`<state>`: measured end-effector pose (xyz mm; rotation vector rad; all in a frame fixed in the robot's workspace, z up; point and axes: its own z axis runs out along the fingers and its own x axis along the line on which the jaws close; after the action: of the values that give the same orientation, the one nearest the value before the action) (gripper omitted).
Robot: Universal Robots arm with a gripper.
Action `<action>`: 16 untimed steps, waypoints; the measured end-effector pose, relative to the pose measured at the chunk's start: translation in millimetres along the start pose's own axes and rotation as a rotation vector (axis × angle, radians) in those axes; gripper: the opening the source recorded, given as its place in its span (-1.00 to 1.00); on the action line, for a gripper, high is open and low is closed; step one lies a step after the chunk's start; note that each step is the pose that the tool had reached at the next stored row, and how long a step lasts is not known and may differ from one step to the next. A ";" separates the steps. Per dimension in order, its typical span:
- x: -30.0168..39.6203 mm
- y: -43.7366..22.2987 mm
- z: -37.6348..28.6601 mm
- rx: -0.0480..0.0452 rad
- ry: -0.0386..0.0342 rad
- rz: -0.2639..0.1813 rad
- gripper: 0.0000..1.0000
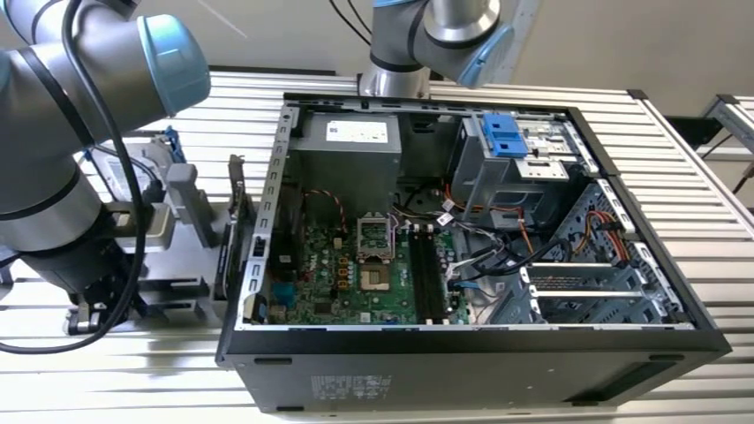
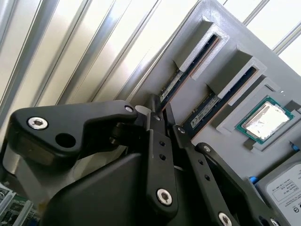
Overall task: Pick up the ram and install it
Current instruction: 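Pick up the ram and move it above insertion slot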
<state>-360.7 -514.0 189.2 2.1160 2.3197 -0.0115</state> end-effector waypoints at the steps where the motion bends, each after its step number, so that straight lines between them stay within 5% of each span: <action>1: 0.0 0.0 0.0 0.0000 0.0000 0.000 -1.00; 16: 0.0 0.0 -1.6 -0.0002 0.0004 0.000 -1.00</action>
<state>-360.7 -514.0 190.9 2.1162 2.3198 -0.0109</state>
